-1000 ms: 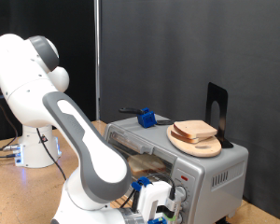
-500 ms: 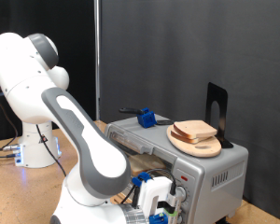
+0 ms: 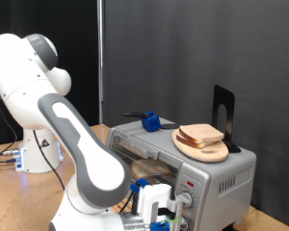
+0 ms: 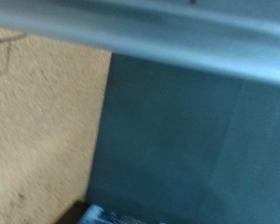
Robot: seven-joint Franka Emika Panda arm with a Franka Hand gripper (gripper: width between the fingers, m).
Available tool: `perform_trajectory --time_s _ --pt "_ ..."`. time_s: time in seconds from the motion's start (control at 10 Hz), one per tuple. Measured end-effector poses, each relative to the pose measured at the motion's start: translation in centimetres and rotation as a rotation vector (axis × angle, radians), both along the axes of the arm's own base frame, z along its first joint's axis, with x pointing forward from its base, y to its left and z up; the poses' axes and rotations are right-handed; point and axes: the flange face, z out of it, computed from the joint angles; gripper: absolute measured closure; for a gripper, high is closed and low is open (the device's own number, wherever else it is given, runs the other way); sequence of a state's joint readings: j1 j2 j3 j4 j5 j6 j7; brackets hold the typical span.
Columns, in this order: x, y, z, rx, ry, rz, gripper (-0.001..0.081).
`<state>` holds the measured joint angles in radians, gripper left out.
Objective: Make a piece of toast with the oven
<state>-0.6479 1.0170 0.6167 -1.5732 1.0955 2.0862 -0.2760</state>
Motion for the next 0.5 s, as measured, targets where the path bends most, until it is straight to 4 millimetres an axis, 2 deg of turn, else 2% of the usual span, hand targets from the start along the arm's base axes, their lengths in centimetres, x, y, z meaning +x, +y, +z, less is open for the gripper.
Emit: perform_trajectory --time_s 0.5 --pt "-0.81 0.09 -0.65 0.039 -0.169 -0.037 0.0706"
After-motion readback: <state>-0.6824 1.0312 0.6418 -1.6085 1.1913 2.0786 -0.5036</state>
